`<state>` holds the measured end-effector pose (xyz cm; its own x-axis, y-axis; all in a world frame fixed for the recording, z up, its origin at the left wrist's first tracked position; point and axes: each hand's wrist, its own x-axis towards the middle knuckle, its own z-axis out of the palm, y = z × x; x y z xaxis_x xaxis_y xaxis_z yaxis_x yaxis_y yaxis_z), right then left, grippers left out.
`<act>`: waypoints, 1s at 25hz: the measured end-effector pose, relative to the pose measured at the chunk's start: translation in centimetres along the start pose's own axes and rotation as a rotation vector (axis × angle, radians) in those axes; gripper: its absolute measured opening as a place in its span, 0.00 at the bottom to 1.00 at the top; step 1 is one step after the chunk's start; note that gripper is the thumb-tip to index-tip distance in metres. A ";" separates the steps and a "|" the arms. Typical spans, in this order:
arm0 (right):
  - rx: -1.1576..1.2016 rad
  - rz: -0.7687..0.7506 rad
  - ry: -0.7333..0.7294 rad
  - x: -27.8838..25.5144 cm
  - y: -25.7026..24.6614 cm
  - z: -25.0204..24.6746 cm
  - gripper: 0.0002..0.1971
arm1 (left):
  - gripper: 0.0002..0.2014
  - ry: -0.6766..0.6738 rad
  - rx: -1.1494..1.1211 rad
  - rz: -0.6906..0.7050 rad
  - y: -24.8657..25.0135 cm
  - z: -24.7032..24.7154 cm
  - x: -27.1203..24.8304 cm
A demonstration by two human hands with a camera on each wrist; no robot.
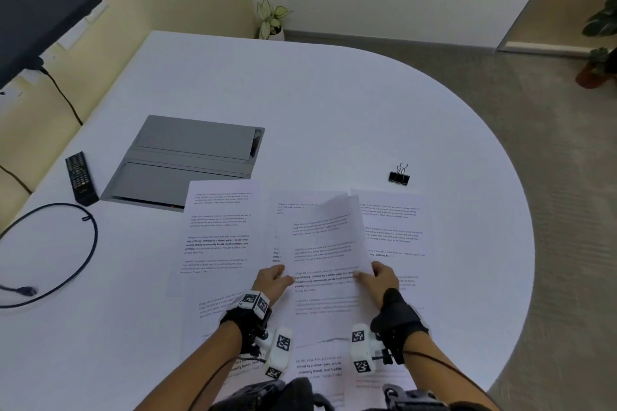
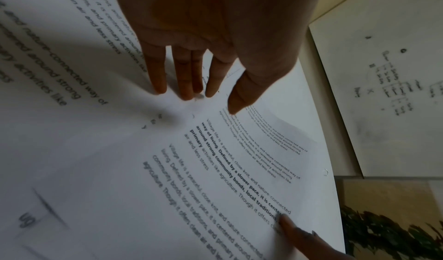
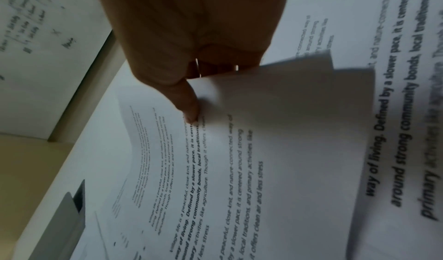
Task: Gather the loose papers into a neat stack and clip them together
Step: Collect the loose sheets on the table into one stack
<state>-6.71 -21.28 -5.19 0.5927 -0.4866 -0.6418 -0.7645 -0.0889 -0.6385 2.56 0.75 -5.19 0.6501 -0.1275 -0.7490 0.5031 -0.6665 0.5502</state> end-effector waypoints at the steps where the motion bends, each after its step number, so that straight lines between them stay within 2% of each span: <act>1: 0.028 0.002 0.030 -0.1 0.2 -0.4 0.05 | 0.27 0.023 0.019 0.017 0.1 0.1 -0.1; 6: 0.035 0.077 0.172 0.8 1.7 -4.3 0.09 | 0.22 0.080 0.029 0.098 1.8 0.9 -0.3; 9: 0.009 0.168 0.241 2.0 2.9 -7.1 0.24 | 0.24 0.077 0.046 0.095 3.5 0.7 0.6; 10: -0.004 0.188 0.263 2.4 3.2 -7.9 0.26 | 0.25 0.061 0.053 0.084 3.9 0.6 1.1; 15: -0.132 0.266 0.314 3.5 4.0 -10.3 0.16 | 0.25 -0.070 0.025 0.060 5.4 1.7 2.3; 18: -0.149 0.280 0.302 3.6 5.4 -10.7 0.15 | 0.24 -0.151 0.053 0.064 5.2 3.5 1.8; 25: -0.301 0.286 0.275 1.8 9.9 -10.9 0.15 | 0.24 -0.237 0.004 0.002 4.5 5.9 0.3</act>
<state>-16.00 -32.56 -8.04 0.2905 -0.7361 -0.6114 -0.9500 -0.1457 -0.2760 1.68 -6.67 -5.11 0.4989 -0.2978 -0.8139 0.4991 -0.6690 0.5508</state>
